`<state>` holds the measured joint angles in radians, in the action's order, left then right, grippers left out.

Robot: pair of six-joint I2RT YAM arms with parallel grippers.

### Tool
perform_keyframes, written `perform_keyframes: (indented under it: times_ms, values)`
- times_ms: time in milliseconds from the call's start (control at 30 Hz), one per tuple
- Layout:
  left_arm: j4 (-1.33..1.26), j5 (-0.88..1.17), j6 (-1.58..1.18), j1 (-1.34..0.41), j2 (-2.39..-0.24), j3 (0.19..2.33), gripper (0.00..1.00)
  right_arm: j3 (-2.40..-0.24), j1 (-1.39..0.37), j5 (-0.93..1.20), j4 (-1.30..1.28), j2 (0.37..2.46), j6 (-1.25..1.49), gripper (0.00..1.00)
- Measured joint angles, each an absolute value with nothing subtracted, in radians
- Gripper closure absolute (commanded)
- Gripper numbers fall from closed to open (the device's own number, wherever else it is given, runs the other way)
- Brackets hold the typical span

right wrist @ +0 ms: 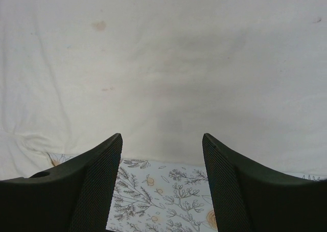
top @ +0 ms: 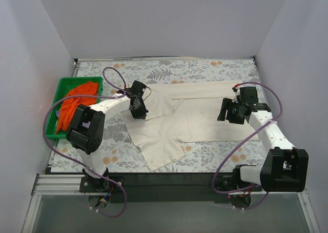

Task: Fold and stack the t-shirts
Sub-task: Fold the tshirt

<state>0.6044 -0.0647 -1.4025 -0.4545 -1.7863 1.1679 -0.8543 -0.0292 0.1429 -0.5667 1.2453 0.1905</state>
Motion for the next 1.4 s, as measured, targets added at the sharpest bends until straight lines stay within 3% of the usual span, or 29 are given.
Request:
perform_keyframes:
  times_ms: [200, 333, 367, 567, 933, 1400]
  values:
    - [0.641, -0.014, -1.441, -0.455, -1.782, 1.167, 0.97, -0.854, -0.029, 0.133, -0.567, 1.245, 0.186, 0.40]
    - [0.651, 0.006, -1.459, -0.455, -1.769, 1.157, 0.77, -0.854, -0.029, 0.125, -0.567, 1.242, 0.187, 0.39]
    - [0.657, 0.007, -1.460, -0.455, -1.766, 1.154, 0.67, -0.854, -0.029, 0.117, -0.567, 1.242, 0.187, 0.38]
    - [0.703, -0.024, -1.464, -0.450, -1.726, 1.142, 0.50, -0.854, -0.023, -0.013, -0.597, 1.244, 0.215, 0.33]
    - [0.786, -0.071, -1.449, -0.334, -1.460, 0.915, 0.50, -0.793, 0.267, -0.127, -0.662, 1.273, 0.305, 0.38]
    - [0.731, -0.001, -1.464, -0.342, -1.399, 0.733, 0.52, -0.715, 0.369, -0.092, -0.637, 1.272, 0.368, 0.39]
